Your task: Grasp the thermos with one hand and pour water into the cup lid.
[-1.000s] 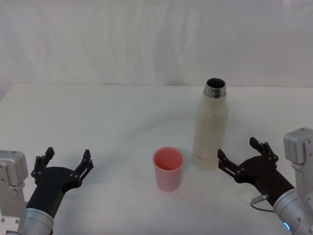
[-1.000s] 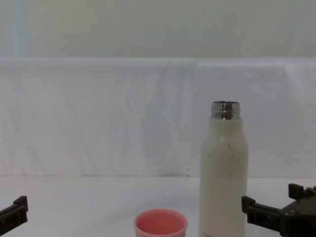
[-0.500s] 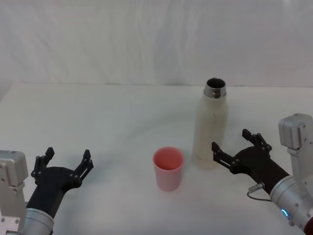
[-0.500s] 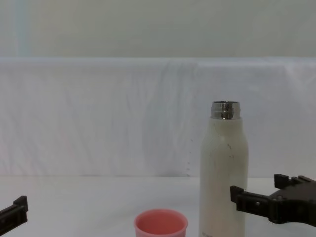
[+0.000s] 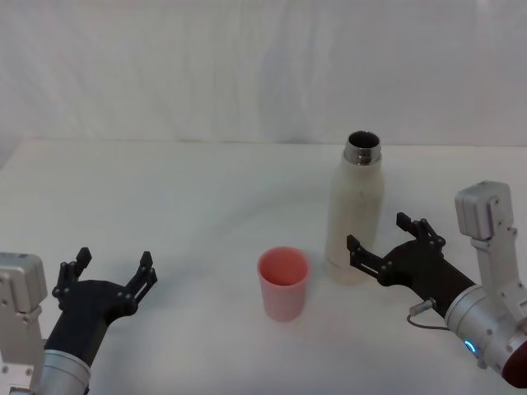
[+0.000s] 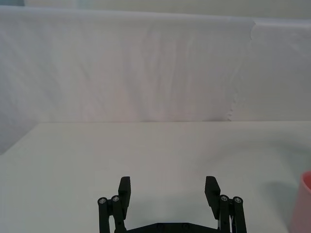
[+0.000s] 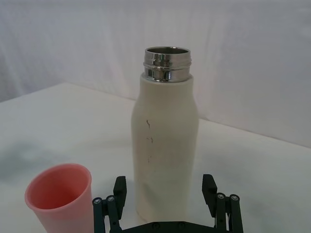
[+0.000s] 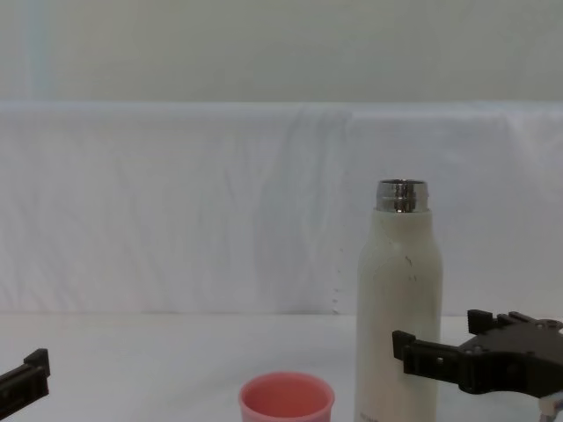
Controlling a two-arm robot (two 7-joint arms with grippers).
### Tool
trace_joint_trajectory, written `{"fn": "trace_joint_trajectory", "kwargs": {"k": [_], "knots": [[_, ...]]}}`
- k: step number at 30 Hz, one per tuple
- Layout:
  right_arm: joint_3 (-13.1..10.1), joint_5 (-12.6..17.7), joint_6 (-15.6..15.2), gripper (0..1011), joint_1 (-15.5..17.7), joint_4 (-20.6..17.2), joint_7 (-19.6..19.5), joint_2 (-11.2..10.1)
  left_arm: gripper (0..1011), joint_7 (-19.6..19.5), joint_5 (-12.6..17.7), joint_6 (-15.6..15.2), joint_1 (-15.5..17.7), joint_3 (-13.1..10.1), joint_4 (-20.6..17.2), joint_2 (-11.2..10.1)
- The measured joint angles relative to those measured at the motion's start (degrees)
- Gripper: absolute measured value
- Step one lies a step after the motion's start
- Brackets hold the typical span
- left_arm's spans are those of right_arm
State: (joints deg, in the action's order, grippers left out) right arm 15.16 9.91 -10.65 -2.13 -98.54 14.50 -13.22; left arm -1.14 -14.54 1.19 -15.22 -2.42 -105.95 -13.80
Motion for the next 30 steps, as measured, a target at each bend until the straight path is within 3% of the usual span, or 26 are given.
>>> {"fn": "trace_joint_trajectory", "kwargs": {"k": [13,30], "knots": [[1.61,0.78,0.22,1003,-2.12,2.33,0.27,0.26,1001,0.0,0.0,0.0,0.0,0.0,0.0,0.0],[2.1,1.55,1.32,1003,-3.58,4.56,-0.66,1.24,1001,0.0,0.0,0.0,0.0,0.0,0.0,0.0]]}}
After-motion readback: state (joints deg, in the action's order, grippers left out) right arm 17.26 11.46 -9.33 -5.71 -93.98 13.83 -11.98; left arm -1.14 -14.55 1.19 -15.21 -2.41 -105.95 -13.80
